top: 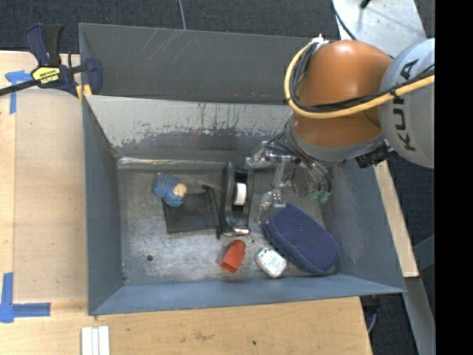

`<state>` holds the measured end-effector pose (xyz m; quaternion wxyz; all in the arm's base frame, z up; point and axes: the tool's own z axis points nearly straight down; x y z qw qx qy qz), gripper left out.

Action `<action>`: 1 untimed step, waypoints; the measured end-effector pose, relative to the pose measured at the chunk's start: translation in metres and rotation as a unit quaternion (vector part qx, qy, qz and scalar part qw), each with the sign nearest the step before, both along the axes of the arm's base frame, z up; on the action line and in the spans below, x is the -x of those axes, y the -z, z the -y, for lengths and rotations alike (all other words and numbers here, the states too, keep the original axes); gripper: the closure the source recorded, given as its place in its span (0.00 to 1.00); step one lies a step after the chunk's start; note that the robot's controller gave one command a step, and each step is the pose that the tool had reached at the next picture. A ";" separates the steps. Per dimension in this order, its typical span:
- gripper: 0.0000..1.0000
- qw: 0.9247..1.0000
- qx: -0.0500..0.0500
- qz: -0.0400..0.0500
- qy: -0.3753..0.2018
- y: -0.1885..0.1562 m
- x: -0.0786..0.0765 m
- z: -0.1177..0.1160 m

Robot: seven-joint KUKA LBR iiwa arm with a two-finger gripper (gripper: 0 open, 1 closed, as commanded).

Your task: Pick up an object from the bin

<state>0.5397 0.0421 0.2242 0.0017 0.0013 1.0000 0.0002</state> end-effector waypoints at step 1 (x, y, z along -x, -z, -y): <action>0.00 0.994 -0.002 0.004 0.110 0.098 0.022 0.000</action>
Offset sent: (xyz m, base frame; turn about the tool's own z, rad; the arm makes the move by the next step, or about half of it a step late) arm -0.0250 -0.0002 -0.1041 0.2210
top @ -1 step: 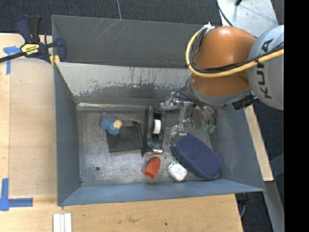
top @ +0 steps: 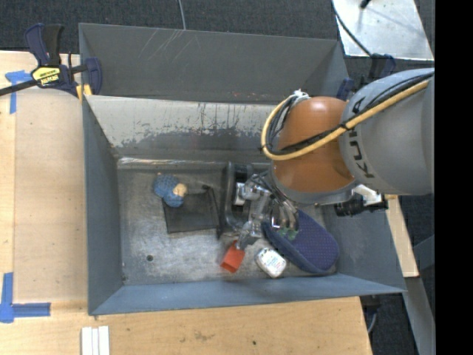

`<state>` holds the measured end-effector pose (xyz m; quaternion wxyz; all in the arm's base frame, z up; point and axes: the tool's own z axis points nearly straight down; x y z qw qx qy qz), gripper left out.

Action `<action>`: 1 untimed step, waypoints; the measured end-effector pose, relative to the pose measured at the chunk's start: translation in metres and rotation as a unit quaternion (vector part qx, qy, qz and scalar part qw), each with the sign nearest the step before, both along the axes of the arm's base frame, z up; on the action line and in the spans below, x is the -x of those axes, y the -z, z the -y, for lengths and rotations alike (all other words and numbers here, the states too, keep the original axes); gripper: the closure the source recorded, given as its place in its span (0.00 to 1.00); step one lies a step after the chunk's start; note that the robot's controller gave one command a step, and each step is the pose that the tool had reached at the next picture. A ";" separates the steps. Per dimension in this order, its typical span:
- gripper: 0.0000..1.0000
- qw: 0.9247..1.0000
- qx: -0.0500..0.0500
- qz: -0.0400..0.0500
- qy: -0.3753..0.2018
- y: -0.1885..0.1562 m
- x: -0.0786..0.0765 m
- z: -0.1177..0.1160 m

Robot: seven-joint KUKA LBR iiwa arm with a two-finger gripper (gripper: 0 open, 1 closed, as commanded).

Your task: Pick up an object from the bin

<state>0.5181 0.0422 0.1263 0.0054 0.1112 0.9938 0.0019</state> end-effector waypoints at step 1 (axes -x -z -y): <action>0.00 1.000 -0.001 0.000 0.008 0.000 -0.001 0.001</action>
Offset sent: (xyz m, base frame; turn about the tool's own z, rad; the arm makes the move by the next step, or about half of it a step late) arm -0.0062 -0.0437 -0.0563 0.1185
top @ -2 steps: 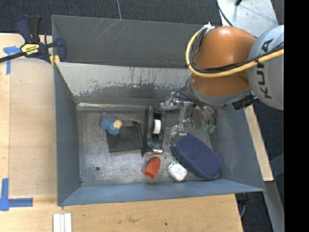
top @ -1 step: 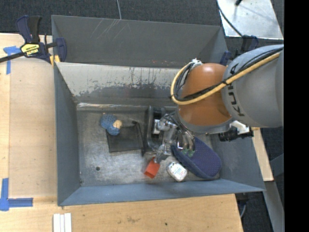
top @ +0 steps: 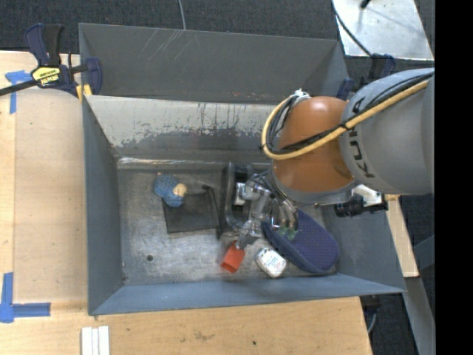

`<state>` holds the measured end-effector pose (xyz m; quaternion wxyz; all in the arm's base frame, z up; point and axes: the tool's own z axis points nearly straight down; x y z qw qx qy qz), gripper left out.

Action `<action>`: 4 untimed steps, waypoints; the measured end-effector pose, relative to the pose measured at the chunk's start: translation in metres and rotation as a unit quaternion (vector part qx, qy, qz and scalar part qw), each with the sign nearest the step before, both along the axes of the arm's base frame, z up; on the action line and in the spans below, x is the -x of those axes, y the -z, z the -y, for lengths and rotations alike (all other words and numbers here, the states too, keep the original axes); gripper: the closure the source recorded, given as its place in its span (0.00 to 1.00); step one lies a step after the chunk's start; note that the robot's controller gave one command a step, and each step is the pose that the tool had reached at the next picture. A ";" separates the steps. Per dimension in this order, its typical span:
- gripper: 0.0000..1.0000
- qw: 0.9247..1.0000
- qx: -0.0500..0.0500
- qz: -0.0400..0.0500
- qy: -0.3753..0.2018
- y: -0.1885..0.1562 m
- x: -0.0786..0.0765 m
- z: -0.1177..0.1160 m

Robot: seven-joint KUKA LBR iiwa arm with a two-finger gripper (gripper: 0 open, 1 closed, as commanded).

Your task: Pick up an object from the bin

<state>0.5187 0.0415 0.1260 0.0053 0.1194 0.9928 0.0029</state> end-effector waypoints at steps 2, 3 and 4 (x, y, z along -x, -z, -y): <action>1.00 1.000 0.000 -0.010 0.002 0.005 0.005 0.001; 1.00 0.999 0.001 -0.013 0.052 0.002 0.001 0.012; 1.00 0.999 0.002 0.000 0.040 -0.097 -0.004 0.028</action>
Offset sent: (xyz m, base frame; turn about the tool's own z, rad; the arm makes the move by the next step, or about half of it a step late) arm 0.0000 0.0000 0.0000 0.0000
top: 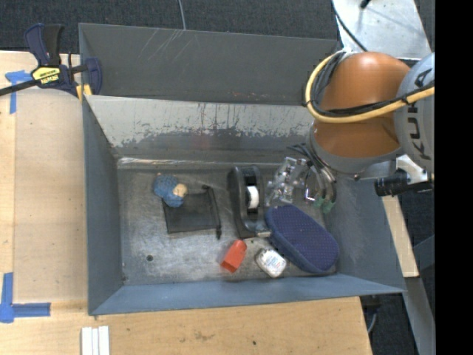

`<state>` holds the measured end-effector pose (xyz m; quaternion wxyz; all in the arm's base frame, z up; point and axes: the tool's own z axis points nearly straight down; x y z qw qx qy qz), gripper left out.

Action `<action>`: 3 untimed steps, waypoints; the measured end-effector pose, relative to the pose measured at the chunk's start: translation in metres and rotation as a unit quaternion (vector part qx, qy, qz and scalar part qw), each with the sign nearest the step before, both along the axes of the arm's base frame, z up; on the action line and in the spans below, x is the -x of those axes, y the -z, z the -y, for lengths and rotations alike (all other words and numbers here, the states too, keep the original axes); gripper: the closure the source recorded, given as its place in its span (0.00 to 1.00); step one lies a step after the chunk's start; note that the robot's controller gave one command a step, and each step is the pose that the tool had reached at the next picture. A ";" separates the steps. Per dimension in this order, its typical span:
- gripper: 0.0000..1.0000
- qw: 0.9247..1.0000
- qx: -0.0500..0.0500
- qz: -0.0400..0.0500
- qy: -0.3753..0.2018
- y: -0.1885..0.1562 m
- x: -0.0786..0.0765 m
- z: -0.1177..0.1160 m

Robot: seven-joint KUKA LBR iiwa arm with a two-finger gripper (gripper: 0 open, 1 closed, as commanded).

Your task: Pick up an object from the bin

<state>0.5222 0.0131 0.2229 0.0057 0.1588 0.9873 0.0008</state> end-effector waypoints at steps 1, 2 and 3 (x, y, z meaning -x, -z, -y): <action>0.00 1.000 0.000 -0.004 -0.001 0.005 0.001 -0.001; 0.00 0.987 0.000 -0.006 -0.160 0.112 -0.044 -0.078; 0.00 0.994 0.000 -0.005 -0.107 0.144 -0.050 -0.082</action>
Offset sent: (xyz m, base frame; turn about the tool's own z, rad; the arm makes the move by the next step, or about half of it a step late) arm 0.0000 0.0000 0.0000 0.0000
